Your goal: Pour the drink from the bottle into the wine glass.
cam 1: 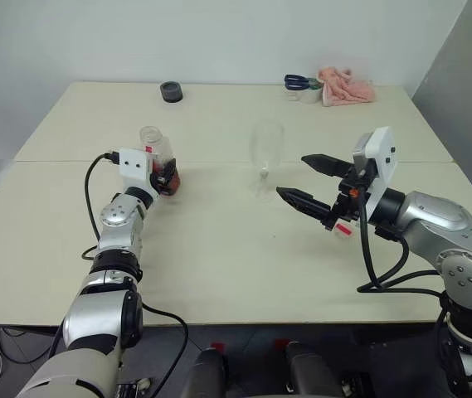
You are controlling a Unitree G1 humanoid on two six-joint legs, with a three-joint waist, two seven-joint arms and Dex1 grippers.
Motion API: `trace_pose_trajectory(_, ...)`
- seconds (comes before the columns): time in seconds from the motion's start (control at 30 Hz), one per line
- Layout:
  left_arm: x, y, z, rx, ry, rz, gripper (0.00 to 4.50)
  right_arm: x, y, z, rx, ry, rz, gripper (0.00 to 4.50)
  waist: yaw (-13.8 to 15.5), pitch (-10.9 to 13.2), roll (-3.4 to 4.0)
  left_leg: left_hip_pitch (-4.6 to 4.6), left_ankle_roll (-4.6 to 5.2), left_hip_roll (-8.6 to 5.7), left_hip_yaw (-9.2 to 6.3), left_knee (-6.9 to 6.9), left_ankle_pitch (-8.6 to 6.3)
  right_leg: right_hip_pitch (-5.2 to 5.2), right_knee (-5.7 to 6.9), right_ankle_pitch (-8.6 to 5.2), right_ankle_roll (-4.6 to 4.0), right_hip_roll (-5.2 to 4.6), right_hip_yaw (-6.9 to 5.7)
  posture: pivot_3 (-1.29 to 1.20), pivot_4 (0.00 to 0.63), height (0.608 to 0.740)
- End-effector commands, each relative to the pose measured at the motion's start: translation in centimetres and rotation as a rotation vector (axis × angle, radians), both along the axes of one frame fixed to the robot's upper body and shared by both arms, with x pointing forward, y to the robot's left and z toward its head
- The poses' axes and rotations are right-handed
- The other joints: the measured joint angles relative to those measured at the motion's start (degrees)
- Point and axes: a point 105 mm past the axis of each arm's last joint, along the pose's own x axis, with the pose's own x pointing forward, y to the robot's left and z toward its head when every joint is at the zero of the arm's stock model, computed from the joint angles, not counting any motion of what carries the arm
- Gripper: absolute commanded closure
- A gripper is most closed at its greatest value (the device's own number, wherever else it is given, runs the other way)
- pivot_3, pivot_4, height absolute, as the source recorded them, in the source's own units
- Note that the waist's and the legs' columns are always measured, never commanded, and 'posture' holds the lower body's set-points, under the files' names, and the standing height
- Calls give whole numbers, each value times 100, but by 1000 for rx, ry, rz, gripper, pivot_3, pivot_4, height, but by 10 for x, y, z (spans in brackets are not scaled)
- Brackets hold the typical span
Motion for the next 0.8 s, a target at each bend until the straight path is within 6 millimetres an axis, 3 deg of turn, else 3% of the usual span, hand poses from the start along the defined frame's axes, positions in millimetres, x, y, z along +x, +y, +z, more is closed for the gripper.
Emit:
trace_pose_trajectory(0.03,8,-9,39,88,-86,-28,2749,1,-9,14,17,-109,-57,0,3,2,-3,-1,0,-1,0,1,0,0,0,0,0,0,-1,0,150,740)
trace_pose_trajectory(0.23,23,-44,101,238,-204,-114,2749,20,-23,15,44,-225,-196,0,14,18,-31,-23,-1,-4,-23,9,1,-3,-5,0,0,-2,-32,0,150,740)
trace_pose_trajectory(0.33,24,-65,122,362,-254,-187,2749,26,-27,14,80,-261,-241,0,8,18,-31,-21,-1,-5,-23,6,1,-3,-6,0,0,-4,-36,0,150,740)
trace_pose_trajectory(0.57,18,-95,141,637,-358,-279,2749,31,-26,11,120,-290,-260,0,-18,20,-29,-18,-1,-3,-19,2,1,-5,-4,0,-1,-5,-40,0,150,740)
trace_pose_trajectory(0.8,18,-102,150,813,-399,-285,2749,31,-25,9,125,-295,-264,0,-12,21,-28,-20,0,-2,-21,4,2,-12,4,0,0,-3,-42,0,150,740)
